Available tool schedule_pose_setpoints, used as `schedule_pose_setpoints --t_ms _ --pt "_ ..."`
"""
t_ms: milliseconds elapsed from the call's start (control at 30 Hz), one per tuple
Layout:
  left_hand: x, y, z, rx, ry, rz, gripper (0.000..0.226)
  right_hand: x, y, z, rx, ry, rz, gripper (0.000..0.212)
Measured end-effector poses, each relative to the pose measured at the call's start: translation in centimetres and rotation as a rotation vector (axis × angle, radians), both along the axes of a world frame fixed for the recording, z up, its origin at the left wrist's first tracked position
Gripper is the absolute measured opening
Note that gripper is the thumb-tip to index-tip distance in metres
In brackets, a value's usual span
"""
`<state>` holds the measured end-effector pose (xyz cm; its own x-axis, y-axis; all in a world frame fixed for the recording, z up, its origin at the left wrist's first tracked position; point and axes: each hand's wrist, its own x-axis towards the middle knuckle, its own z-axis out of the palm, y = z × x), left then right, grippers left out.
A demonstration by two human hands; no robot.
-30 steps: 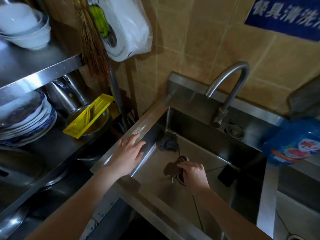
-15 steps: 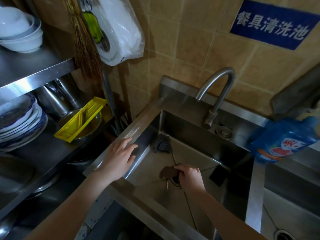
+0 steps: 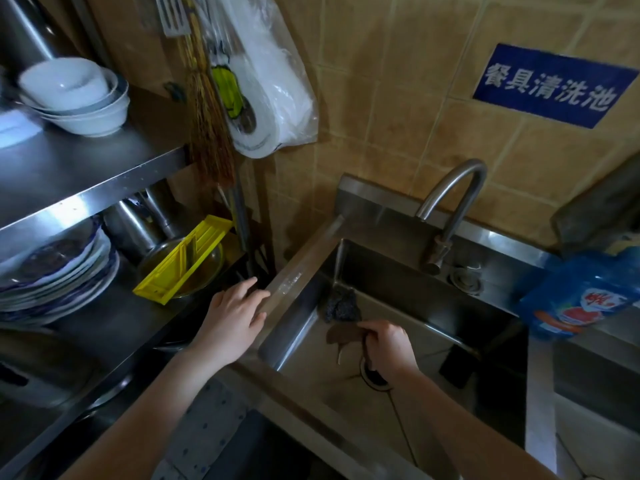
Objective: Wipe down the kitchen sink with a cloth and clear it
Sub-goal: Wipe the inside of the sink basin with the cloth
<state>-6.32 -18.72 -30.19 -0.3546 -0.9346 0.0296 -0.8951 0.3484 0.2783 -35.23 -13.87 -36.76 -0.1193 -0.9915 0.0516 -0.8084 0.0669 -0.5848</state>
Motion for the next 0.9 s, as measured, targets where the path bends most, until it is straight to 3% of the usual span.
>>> schedule_pose_setpoints --t_ms 533,900 --pt "1.1 1.4 -6.7 0.124 -0.041 0.025 0.039 3.5 -0.4 -7.5 0.365 -0.109 -0.017 0.039" --pt "0.4 -0.5 -11.2 0.204 -0.051 0.069 0.045 6.6 -5.8 -15.5 0.592 0.062 0.095 0.039"
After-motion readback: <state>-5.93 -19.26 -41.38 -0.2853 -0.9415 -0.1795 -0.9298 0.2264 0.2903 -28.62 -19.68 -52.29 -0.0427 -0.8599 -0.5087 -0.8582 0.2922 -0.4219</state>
